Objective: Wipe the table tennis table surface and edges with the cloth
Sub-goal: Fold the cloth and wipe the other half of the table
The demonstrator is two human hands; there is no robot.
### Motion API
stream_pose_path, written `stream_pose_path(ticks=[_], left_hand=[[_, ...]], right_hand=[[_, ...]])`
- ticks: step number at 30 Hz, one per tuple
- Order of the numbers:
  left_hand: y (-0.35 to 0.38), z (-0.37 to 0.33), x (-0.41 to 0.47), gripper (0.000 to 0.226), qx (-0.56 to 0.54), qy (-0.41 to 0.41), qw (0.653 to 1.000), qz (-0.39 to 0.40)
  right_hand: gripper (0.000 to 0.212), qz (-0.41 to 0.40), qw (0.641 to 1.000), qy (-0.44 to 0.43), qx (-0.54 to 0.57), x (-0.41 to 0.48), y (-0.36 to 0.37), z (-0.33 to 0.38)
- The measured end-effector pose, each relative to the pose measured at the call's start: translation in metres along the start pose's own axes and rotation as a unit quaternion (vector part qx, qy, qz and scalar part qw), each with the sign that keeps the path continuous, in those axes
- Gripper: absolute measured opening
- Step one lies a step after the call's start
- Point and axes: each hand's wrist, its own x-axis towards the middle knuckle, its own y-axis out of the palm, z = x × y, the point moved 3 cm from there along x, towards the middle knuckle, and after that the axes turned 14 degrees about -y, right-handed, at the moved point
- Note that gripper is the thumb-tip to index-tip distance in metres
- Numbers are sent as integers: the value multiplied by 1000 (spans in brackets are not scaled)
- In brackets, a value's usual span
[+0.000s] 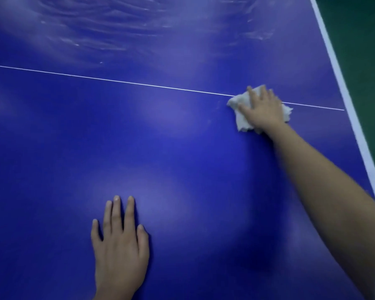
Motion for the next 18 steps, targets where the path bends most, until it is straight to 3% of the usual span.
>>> stream_pose_path(ticks=[2,4,7,10,12,13,15,18], left_hand=[[-1,0,1,65,-2,1,1000,-8],[-1,1,1,64,-2,6,1000,-14],[0,1,1,63,0,5,1000,-15],[1,2,2,61,15,8,1000,-13],[2,3,3,60,16,10,1000,-12],[2,3,3,61,13,10,1000,-7],[1,3,3,61,11,14,1000,-1],[2,3,2,61,11,18,1000,5]], right_hand=[[73,-8,998,68,11,25,0,5],[71,-30,999,40,-7,37,4,50],[61,-19,988,-150,-33,17,28,162],[60,30,924,-382,0,-53,57,267],[58,64,888,-454,25,-81,61,284],[57,62,889,-454,25,-79,57,274],[54,30,926,-376,11,-57,41,229],[58,-7,990,-143,7,-39,17,113]])
